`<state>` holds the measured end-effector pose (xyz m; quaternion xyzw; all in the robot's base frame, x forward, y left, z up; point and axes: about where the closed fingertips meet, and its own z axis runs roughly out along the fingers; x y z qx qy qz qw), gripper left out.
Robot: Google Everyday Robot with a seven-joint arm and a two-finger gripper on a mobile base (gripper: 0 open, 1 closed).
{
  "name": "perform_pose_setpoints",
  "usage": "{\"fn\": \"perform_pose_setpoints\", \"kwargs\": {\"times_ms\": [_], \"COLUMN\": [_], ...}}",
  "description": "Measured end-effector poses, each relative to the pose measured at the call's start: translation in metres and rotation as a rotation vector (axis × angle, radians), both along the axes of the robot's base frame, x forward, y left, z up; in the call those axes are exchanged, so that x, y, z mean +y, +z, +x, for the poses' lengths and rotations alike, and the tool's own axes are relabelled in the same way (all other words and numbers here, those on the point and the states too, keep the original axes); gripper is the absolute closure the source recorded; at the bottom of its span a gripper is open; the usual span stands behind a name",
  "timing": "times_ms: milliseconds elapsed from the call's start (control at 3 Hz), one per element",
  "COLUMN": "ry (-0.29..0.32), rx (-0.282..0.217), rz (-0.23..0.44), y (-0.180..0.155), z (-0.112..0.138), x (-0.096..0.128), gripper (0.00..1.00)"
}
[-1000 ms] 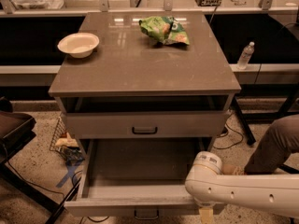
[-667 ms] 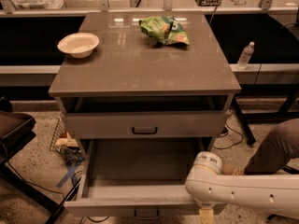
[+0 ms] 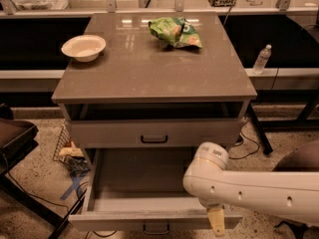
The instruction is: Open middle drawer
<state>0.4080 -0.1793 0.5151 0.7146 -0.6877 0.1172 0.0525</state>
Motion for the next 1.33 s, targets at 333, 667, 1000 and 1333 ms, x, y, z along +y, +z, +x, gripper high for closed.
{"fn": "perform_pose_setpoints", "kwargs": {"times_ms": [333,667,1000,1333], "ry": [0.095,0.164,0.193,0.157], "rx": [-0.047,-0.094,-0.160,-0.184], "rz": [0.017,0.083,0.215,0.353], "y": [0.045,0.052,0.035,0.007], "z": [0.018,0.037,0.057,0.073], "x": [0.028,0.032,0.027,0.012], "gripper": [0.18,0.41,0.64,0.88]}}
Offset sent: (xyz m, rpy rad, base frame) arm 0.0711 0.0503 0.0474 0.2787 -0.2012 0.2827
